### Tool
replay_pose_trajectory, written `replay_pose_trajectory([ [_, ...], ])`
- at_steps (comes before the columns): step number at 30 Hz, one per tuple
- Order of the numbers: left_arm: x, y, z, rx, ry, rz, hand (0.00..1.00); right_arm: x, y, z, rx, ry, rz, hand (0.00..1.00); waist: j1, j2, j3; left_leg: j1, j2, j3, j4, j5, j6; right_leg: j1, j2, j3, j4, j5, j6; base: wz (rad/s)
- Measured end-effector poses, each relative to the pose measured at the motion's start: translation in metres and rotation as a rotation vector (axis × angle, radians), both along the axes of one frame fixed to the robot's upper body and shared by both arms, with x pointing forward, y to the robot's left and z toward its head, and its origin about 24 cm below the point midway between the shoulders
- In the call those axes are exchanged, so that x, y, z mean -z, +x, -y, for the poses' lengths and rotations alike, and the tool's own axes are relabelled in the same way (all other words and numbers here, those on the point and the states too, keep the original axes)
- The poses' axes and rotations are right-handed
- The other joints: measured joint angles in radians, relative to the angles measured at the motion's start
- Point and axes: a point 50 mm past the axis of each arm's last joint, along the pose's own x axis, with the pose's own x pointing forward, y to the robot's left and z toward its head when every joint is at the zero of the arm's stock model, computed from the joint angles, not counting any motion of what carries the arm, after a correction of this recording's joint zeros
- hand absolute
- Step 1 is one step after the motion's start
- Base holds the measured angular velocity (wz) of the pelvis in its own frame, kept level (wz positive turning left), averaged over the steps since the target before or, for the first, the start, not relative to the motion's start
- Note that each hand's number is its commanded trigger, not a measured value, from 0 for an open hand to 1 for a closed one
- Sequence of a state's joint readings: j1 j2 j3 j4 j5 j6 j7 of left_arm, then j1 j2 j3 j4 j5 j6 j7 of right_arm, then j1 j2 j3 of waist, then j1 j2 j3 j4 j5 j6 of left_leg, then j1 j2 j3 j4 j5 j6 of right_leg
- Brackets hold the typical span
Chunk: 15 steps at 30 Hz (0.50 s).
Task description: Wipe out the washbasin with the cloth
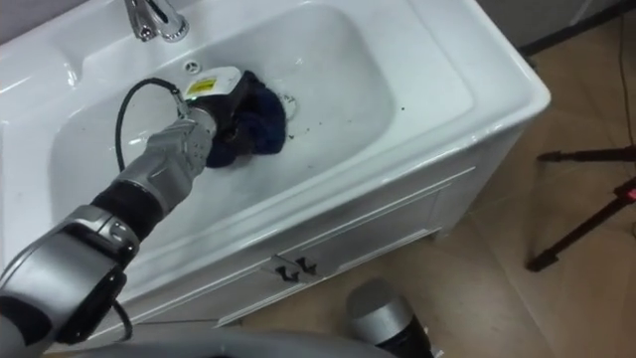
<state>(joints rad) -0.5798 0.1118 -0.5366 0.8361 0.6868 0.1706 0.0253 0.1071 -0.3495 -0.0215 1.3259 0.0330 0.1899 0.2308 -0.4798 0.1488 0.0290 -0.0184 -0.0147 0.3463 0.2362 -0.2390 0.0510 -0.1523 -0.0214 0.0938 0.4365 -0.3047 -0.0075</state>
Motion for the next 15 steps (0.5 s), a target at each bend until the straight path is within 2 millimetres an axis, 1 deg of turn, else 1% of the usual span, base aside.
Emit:
replay_pose_trajectory([
  [2, -0.008, 0.001, 0.017, 0.038, -0.052, 0.025, 1.0, 0.0, 0.0, 0.0, -0.002, -0.002, 0.0, 0.0, -0.007, 0.005, -0.0009, -0.001, 0.001, 0.007, 0.002, -0.003, -0.001, -0.003, 0.004, 0.011, 0.0, 0.0, 0.0, -0.08],
  [4, -0.013, 0.002, 0.025, 0.046, -0.098, 0.036, 1.0, 0.0, -0.002, 0.0, -0.002, -0.002, -0.006, 0.0, -0.016, 0.01, -0.0016, -0.001, 0.001, 0.007, 0.002, -0.003, -0.001, -0.003, 0.004, 0.01, 0.0, 0.0, 0.0, -0.04],
  [6, -0.02, 0.001, 0.032, 0.08, -0.119, 0.056, 1.0, 0.0, -0.004, 0.0, 0.005, 0.0, -0.013, 0.0, -0.026, 0.016, 0.0, -0.002, 0.001, 0.007, 0.001, -0.003, -0.001, -0.003, 0.004, 0.009, -0.002, 0.0, 0.001, 0.03],
  [7, -0.022, 0.001, 0.036, 0.092, -0.134, 0.063, 1.0, 0.0, -0.006, 0.0, 0.01, 0.001, -0.022, 0.0, -0.03, 0.018, -0.0009, -0.002, 0.001, 0.007, 0.0, -0.003, -0.001, -0.003, 0.004, 0.009, -0.003, 0.0, 0.001, 0.0],
  [9, -0.024, 0.0, 0.039, 0.109, -0.134, 0.071, 1.0, 0.0, -0.007, 0.001, 0.014, 0.001, -0.027, 0.0, -0.035, 0.021, -0.0012, -0.001, 0.001, 0.008, 0.0, -0.003, -0.001, 0.0, 0.004, 0.01, -0.004, 0.0, 0.001, 0.0],
  [15, -0.026, -0.001, 0.043, 0.127, -0.137, 0.073, 1.0, 0.0, -0.012, 0.0, 0.011, 0.004, -0.04, 0.0, -0.037, 0.019, -0.0001, 0.012, 0.002, 0.005, 0.001, -0.004, -0.002, 0.013, 0.006, 0.012, -0.006, -0.002, 0.002, 0.0],
])
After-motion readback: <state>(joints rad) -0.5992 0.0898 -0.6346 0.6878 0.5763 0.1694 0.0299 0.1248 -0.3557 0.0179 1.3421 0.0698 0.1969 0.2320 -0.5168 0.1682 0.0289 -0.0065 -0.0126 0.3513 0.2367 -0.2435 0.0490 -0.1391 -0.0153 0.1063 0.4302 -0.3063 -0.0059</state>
